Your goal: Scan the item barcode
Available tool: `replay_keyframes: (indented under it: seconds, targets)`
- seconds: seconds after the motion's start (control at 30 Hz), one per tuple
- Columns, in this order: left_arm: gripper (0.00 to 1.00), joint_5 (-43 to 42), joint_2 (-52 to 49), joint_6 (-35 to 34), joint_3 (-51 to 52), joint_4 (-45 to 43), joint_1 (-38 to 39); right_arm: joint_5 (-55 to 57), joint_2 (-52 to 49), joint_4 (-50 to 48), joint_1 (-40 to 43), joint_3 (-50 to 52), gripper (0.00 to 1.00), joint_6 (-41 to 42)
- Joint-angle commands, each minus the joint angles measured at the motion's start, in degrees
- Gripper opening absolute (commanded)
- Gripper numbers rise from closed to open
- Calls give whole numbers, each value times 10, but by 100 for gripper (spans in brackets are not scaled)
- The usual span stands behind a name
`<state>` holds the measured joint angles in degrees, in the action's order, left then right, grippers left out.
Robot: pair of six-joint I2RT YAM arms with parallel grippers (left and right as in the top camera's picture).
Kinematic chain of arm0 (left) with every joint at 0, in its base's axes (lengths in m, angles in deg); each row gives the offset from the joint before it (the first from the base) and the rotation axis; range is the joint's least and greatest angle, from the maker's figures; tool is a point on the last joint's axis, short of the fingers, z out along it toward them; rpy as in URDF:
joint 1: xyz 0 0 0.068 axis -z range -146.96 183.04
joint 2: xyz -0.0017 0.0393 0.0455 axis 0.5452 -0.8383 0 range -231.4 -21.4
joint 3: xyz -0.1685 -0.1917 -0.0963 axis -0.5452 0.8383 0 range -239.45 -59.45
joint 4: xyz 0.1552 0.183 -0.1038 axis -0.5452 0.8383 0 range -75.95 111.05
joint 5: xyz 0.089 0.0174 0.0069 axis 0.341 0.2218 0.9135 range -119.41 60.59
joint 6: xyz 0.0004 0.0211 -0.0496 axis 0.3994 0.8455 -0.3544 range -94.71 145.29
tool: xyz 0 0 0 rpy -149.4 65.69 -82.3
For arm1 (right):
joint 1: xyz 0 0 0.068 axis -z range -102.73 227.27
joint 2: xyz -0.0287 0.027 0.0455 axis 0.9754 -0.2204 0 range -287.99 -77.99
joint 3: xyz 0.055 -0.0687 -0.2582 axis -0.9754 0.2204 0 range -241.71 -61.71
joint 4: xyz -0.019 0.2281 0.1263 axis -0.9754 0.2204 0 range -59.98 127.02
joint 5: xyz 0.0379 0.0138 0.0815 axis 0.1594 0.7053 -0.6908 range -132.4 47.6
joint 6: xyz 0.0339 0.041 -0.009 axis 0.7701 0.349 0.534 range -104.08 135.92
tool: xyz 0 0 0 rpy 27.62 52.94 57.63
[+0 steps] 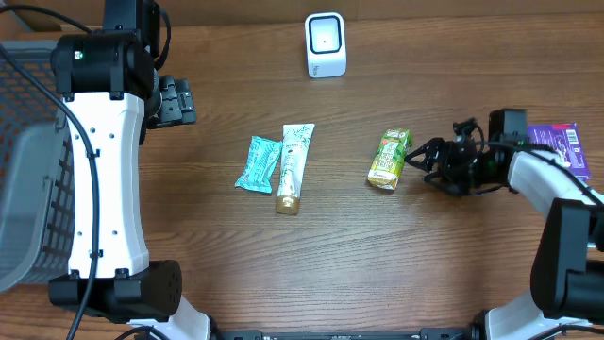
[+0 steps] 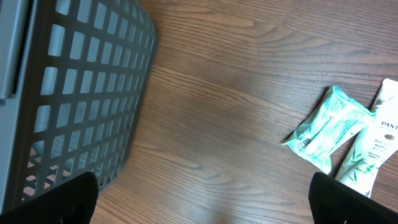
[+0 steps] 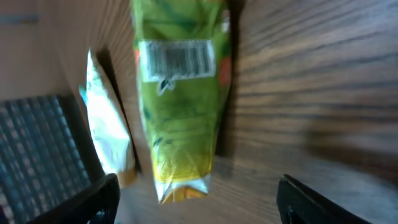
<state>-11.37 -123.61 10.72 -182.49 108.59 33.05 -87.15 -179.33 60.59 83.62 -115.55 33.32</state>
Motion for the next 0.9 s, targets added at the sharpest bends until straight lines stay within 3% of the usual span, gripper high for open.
replay_keyframes:
  seconds: [0.0,0.4,0.53,0.87]
  targets:
    - [99,3,9,6,-9,-1,0,-18,-5,-56,-4,31,79,80]
    - [100,3,9,6,-9,-1,0,82,-5,-160,-94,50,77,209]
    - [100,3,9,6,-9,-1,0,131,-5,-158,-121,50,62,249]
    - [100,3,9,6,-9,-1,0,161,-5,-155,-124,50,23,248]
